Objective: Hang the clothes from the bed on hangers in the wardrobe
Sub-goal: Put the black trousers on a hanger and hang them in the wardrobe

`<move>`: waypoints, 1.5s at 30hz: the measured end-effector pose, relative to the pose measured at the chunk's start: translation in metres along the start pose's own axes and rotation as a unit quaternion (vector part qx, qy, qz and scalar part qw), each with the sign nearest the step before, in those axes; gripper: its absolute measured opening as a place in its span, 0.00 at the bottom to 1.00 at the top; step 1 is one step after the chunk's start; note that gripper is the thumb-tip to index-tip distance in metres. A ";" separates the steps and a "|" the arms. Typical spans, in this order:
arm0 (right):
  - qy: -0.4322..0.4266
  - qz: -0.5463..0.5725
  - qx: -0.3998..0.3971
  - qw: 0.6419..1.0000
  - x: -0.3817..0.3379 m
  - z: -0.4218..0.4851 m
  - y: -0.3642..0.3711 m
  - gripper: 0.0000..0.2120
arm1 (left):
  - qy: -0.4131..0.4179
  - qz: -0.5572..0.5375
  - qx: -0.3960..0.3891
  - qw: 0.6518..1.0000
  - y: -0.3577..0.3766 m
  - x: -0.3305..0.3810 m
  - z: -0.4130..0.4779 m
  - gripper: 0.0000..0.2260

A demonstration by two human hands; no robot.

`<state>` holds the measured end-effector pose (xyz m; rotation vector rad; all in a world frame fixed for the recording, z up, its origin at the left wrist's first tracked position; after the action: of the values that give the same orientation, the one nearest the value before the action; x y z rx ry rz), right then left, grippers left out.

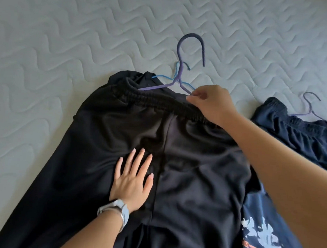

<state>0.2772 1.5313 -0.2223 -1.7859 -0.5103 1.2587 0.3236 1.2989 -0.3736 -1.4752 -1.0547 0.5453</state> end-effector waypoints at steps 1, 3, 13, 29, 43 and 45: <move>-0.001 -0.002 -0.010 1.000 -0.009 -0.015 -0.008 0.10 | -0.005 0.004 -0.024 1.000 -0.003 -0.001 0.001 0.26; 0.000 0.010 -0.042 0.999 -0.026 -0.048 -0.020 0.09 | -0.013 -0.019 -0.092 0.996 -0.013 -0.001 0.004 0.28; 0.001 0.196 -0.078 0.978 -0.139 -0.249 -0.004 0.08 | -0.052 -0.557 -0.112 0.821 -0.213 0.030 -0.149 0.09; -0.186 0.194 -0.146 0.952 -0.337 -0.474 -0.074 0.08 | -0.064 -0.384 -0.024 0.921 -0.458 -0.051 -0.375 0.13; -0.567 0.109 0.025 0.816 -0.617 -0.580 -0.211 0.20 | -0.129 -0.161 0.328 0.922 -0.675 -0.125 -0.658 0.12; -0.604 0.086 -0.013 0.792 -0.659 -0.606 -0.204 0.20 | -0.144 -0.151 0.372 0.905 -0.697 -0.141 -0.702 0.12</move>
<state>0.5870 0.9072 0.3753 -0.8139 -1.0502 2.4697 0.6259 0.7462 0.4017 -0.5571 -1.1024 0.8407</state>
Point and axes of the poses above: each hand's wrist, its own z-axis towards the middle knuckle, its own y-axis out of the palm, x = y × z, the point moved 8 cm from there along z, towards the middle knuckle, and after that the axes turned 9 degrees about -y, right-handed, at the moved point
